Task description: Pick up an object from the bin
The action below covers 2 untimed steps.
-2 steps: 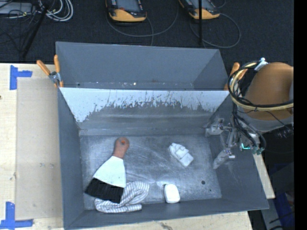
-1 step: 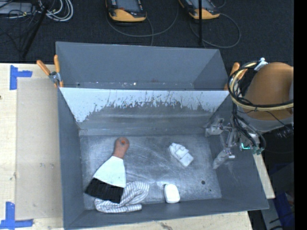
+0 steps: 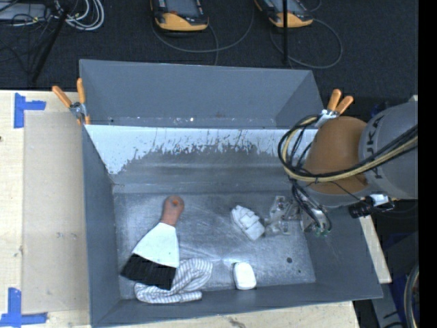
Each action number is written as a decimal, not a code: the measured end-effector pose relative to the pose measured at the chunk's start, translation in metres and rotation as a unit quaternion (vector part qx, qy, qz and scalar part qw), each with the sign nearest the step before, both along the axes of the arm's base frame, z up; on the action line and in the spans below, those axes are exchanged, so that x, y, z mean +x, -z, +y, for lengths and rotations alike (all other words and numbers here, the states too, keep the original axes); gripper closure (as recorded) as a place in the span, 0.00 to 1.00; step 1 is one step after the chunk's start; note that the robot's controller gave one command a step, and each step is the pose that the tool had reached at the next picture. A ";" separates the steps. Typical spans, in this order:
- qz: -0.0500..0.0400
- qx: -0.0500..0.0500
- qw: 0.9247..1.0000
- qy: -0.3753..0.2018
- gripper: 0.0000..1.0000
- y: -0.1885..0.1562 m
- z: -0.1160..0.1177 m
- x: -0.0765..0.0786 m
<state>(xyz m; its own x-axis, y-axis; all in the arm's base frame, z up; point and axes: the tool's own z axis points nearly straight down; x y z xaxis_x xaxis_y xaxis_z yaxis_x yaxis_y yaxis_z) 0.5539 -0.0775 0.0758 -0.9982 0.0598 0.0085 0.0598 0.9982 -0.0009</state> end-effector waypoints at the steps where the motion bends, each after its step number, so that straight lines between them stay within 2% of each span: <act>1: 0.000 0.000 1.000 0.000 1.00 0.000 0.000 0.000; 2: 0.000 0.001 1.000 -0.002 1.00 -0.035 0.002 -0.005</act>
Offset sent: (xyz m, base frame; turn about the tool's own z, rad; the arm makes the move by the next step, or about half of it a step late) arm -0.0043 0.0015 0.0741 -0.0054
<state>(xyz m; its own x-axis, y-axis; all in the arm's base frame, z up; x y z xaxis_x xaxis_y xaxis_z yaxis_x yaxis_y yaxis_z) 0.5490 -0.0758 0.1103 -0.9984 0.0562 0.0077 0.0562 0.9984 0.0006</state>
